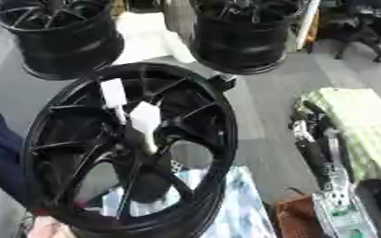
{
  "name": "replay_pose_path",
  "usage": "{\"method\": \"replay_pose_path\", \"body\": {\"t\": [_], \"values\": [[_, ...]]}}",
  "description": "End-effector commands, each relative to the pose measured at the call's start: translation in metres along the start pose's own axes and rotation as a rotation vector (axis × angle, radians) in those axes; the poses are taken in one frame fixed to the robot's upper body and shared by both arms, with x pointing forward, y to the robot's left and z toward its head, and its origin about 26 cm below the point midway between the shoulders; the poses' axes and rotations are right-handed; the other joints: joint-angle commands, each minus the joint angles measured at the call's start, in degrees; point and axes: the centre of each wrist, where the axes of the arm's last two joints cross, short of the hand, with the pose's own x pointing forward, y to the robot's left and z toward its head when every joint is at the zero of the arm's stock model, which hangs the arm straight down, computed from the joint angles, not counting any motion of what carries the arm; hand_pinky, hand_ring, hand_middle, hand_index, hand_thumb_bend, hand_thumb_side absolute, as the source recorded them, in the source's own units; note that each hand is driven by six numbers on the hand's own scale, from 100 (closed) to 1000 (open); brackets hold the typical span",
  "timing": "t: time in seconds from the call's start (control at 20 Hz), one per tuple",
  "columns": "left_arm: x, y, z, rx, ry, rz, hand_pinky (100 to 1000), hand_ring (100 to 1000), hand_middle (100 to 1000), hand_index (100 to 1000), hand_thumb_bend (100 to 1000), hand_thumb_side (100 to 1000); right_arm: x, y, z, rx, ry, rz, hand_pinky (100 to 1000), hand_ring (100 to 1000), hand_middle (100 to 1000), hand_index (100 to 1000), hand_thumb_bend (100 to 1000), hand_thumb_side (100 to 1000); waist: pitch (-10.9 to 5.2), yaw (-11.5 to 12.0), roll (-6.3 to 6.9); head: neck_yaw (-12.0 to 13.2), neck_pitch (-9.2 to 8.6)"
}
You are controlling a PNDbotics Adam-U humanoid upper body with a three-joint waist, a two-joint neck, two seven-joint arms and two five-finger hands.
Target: Pull the pin out of the wheel hub.
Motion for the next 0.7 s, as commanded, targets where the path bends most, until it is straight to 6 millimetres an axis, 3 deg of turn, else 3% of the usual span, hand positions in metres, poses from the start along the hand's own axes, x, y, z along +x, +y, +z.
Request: {"method": "replay_pose_path", "body": {"t": [0.05,0.25,0.7], "values": [[0.028,0.012,-0.015,-0.079,-0.082,-0.128,811,1000,651,882,100,581,0.005,-0.006,-0.005,0.006,-0.026,0.02,731,641,628,884,100,655,-0.76,-0.2,0.84,-0.06,-0.15],[0.056,0.024,-0.04,-0.232,-0.155,-0.327,794,1000,672,883,100,522,0.004,-0.008,-0.004,0.012,-0.023,0.031,731,641,627,884,100,655,-1.0,-0.29,1.31,-0.4,-0.15],[0.093,0.051,-0.079,-0.541,-0.185,-0.672,772,1000,726,896,100,482,0.003,-0.003,-0.003,0.05,-0.021,0.027,731,641,627,884,100,657,-1.41,-2.95,1.66,1.42,-0.15]]}}
